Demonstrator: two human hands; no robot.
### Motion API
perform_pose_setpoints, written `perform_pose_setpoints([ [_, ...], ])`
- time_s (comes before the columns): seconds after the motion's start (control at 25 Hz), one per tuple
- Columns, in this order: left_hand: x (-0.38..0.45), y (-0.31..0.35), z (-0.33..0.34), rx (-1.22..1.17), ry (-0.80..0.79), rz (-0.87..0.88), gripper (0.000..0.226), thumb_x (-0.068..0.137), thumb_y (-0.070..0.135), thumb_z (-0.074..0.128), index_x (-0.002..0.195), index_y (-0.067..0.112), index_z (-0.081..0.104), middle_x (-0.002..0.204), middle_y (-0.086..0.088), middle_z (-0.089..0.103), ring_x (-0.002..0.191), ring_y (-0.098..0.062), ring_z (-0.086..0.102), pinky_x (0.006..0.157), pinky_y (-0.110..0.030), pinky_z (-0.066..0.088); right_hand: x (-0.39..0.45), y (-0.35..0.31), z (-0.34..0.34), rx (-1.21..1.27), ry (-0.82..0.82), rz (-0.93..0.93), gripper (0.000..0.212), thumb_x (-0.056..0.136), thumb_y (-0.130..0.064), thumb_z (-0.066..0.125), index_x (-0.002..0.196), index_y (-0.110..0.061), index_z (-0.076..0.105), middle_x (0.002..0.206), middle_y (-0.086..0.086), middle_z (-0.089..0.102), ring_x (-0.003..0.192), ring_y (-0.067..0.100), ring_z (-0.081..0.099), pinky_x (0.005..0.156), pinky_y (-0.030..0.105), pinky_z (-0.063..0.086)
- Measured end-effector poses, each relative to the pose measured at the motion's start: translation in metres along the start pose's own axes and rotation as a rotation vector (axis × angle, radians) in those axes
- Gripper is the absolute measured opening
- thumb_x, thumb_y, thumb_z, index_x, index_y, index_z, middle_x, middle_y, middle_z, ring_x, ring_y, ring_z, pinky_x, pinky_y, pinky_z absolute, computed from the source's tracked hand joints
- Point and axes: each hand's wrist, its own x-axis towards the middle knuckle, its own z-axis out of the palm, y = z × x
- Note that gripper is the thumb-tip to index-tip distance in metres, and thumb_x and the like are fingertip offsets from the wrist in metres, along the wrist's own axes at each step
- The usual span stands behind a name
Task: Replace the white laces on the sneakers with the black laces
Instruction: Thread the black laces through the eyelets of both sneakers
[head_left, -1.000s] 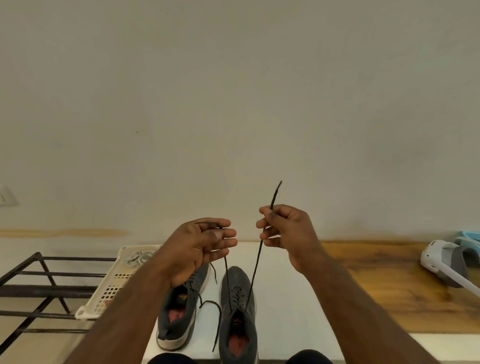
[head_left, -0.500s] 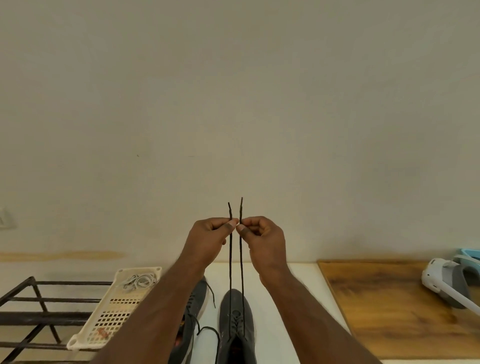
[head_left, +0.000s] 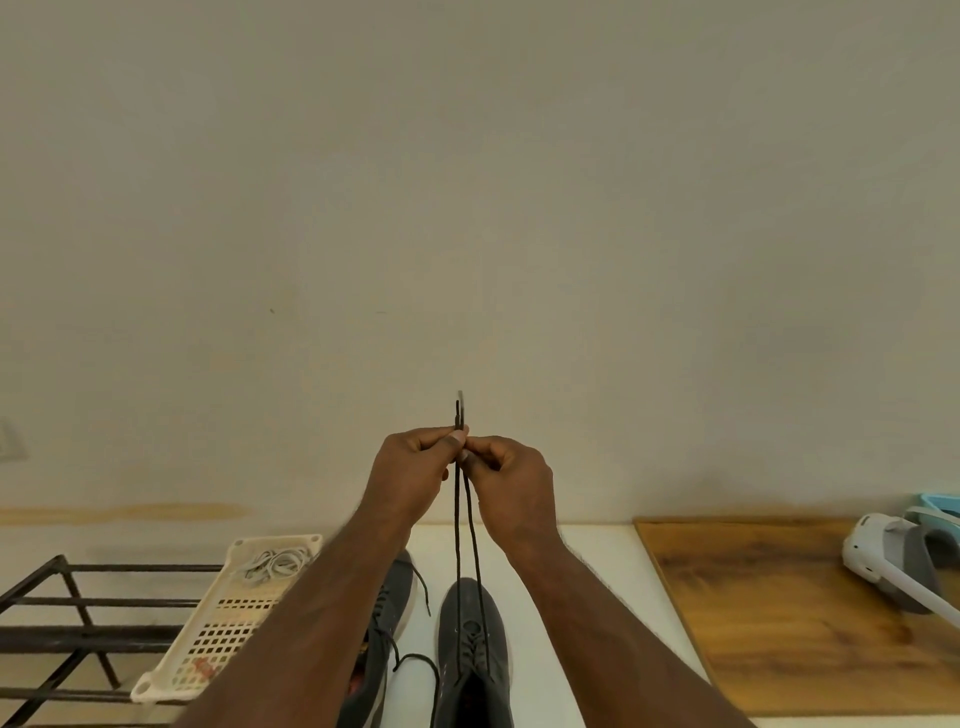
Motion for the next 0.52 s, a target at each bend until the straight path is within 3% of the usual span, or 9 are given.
perform_pose_setpoints([
  [0.2,0.002,-0.002,-0.003,-0.069,0.022,-0.029,0.015,0.093,0.027,0.065,0.099,0.024,0.078,0.094,0.006,0.075,0.087,-0.012,0.066,0.072,-0.028,0.05,-0.004,0.002,0.001,0.006,-0.014,0.013,0.014,0.094,-0.02,0.068,0.105,-0.027,0.074,0.085,-0.018,0.071,0.084,-0.001,0.068,0.08,0.017,0.054],
  [0.32,0.005,-0.008,-0.008,-0.126,0.009,-0.057,0.015,0.095,0.026,0.062,0.098,0.022,0.076,0.086,0.002,0.074,0.086,-0.015,0.07,0.079,-0.035,0.056,-0.002,0.009,-0.007,0.035,-0.009,0.072,0.022,0.094,-0.018,0.067,0.115,-0.025,0.069,0.093,-0.01,0.072,0.089,0.004,0.067,0.086,0.021,0.054],
  [0.44,0.007,-0.019,-0.009,-0.17,0.026,-0.097,0.017,0.099,0.021,0.055,0.101,0.02,0.072,0.075,-0.001,0.062,0.067,-0.014,0.062,0.065,-0.032,0.056,-0.007,0.016,-0.016,0.13,-0.019,0.173,0.014,0.095,-0.015,0.064,0.104,-0.021,0.072,0.092,-0.006,0.073,0.087,0.009,0.068,0.088,0.036,0.058],
  [0.52,0.008,-0.025,-0.008,-0.152,0.048,-0.082,0.018,0.1,0.019,0.053,0.102,0.02,0.071,0.072,0.0,0.057,0.058,-0.011,0.051,0.051,-0.026,0.044,-0.013,0.02,-0.02,0.259,-0.031,0.251,0.01,0.095,-0.008,0.062,0.099,-0.014,0.069,0.086,0.004,0.072,0.079,0.018,0.067,0.082,0.043,0.058],
])
